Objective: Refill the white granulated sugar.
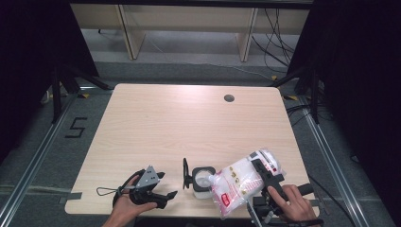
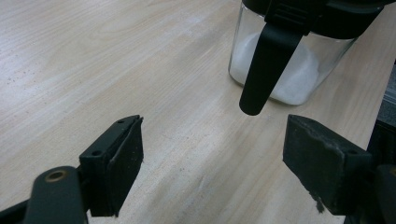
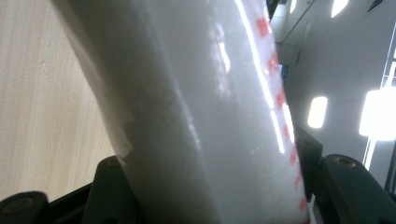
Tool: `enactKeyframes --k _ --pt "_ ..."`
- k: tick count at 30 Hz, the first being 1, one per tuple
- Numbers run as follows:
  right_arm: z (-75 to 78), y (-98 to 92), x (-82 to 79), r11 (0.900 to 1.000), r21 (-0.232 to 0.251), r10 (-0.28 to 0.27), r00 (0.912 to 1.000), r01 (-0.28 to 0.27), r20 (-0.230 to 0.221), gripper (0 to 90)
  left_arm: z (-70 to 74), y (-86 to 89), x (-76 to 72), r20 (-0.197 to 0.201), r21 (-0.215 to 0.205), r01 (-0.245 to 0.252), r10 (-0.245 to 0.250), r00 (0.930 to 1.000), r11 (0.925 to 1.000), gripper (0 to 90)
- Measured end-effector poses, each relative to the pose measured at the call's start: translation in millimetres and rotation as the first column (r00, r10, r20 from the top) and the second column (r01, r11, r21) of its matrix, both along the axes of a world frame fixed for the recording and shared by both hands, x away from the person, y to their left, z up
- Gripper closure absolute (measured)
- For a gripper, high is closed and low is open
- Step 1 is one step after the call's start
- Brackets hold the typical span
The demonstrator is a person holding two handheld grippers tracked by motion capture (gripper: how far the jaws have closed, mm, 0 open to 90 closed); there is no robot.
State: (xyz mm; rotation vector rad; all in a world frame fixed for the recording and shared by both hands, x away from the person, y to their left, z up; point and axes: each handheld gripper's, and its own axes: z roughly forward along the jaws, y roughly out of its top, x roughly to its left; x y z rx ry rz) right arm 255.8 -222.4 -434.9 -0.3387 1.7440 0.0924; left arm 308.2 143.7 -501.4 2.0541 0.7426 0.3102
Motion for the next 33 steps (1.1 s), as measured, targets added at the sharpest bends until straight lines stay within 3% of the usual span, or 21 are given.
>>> enactKeyframes --k 1,3,6,8,9,13,14,16,19,23,33 --pt "1.1 0.3 0.2 1.000 -0.012 0.008 0.9999 -0.008 0.008 45.2 0.3 0.6 0.9 0.012 0.007 0.012 -0.012 0.9999 0.9999 19.6" --pt "2.2 0.6 0.3 1.000 -0.022 0.014 0.9998 -0.014 0.014 45.2 0.1 0.2 0.0 -0.003 0.000 0.002 -0.002 1.0000 1.0000 19.6" --pt "1.3 0.2 -0.4 1.000 -0.011 0.002 1.0000 -0.002 0.007 45.2 0.2 0.3 0.2 -0.003 0.001 0.003 -0.003 1.0000 1.0000 19.7" --pt "1.4 0.4 1.1 0.999 -0.014 0.030 0.9993 -0.029 0.021 45.2 0.5 0.9 1.3 0.016 0.011 0.016 -0.016 0.9997 0.9998 19.6" --pt "1.7 0.5 1.2 0.999 -0.019 0.034 0.9992 -0.033 0.024 45.2 0.3 0.5 0.7 0.008 0.006 0.010 -0.010 0.9999 0.9999 19.6" --pt "3.7 1.2 -0.9 0.999 -0.040 0.003 1.0000 -0.003 0.009 45.2 0.3 0.5 0.6 0.003 0.004 0.008 -0.008 1.0000 1.0000 19.6" --pt "3.7 1.1 -0.8 0.999 -0.037 0.006 0.9999 -0.005 0.009 45.2 0.6 1.1 1.5 0.016 0.012 0.020 -0.020 0.9997 0.9997 19.6" --pt "1.4 0.3 1.1 0.999 -0.007 0.039 0.9985 -0.039 0.038 45.2 0.3 0.4 0.1 -0.004 0.000 0.003 -0.003 1.0000 1.0000 19.6" --pt "3.6 0.8 -0.9 1.000 -0.022 0.016 0.9996 -0.015 0.023 45.2 0.3 0.5 0.2 -0.004 0.001 0.002 -0.002 1.0000 1.0000 19.6" --pt "2.6 0.4 0.2 0.999 -0.011 0.033 0.9988 -0.033 0.036 45.2 0.6 1.0 0.6 0.001 0.004 0.005 -0.005 1.0000 1.0000 19.7" --pt "4.4 0.5 -0.8 0.999 -0.029 0.016 0.9995 -0.015 0.026 45.3 0.4 0.4 0.1 -0.006 -0.001 0.004 -0.004 1.0000 1.0000 19.7"
